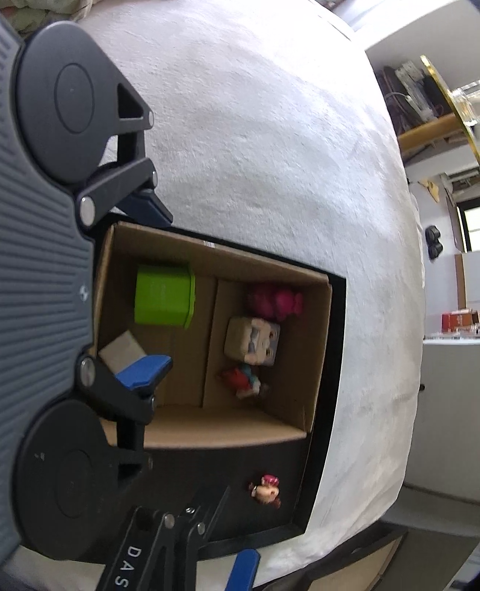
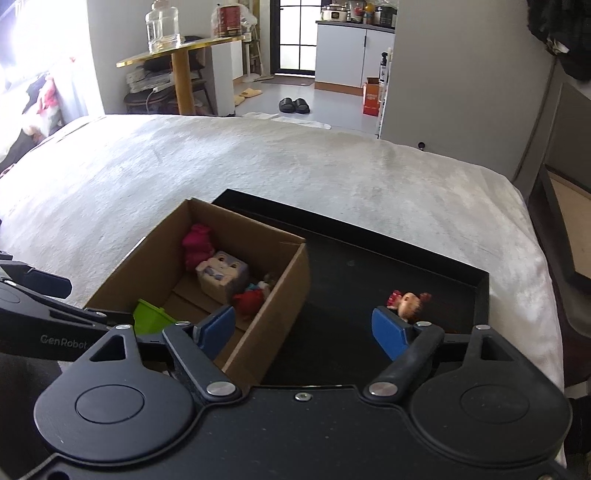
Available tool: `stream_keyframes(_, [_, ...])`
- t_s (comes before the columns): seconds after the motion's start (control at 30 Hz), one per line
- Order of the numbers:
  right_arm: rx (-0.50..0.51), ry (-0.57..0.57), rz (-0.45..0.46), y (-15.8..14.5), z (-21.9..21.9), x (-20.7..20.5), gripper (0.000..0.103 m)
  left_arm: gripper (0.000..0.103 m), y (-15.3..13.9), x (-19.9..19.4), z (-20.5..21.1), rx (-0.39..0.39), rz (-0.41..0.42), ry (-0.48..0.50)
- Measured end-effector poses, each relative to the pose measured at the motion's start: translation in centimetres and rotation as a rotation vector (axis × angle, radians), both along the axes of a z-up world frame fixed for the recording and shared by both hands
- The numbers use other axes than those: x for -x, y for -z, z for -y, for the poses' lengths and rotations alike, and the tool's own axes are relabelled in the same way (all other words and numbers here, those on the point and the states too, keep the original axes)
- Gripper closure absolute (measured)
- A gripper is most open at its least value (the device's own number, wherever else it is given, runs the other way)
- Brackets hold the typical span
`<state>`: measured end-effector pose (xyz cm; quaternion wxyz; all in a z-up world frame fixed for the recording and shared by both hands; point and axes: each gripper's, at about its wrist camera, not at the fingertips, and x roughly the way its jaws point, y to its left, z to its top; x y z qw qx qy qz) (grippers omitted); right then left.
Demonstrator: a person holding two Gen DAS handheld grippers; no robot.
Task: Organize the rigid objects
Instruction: 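Move the right tool back over the tray toward the red-haired doll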
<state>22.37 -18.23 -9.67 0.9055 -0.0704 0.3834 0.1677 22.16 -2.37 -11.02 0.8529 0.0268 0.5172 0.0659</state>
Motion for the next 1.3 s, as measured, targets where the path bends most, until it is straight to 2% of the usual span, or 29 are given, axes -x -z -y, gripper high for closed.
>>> stream_keyframes(0.1, [-0.011, 0.013, 0.007, 0.1, 1.0, 0.1, 0.017, 0.027, 0.0, 0.0, 1.1, -0.007, 0.000, 0.018])
stream_keyframes(0.63, [-0.043, 0.059, 0.019, 1.4, 5.4, -1.1, 0.017, 0.027, 0.1, -1.1, 5.1, -0.062, 0.008, 0.060])
stream_keyframes(1.0, [-0.069, 0.069, 0.014, 2.6, 7.5, -3.2, 0.017, 0.027, 0.7, -3.5, 7.6, -0.115, 0.009, 0.094])
stream_keyframes(1.3, [-0.116, 0.088, -0.009, 4.8, 8.9, -5.8, 0.018, 0.027, 1.9, -6.1, 8.9, -0.180, -0.002, 0.109])
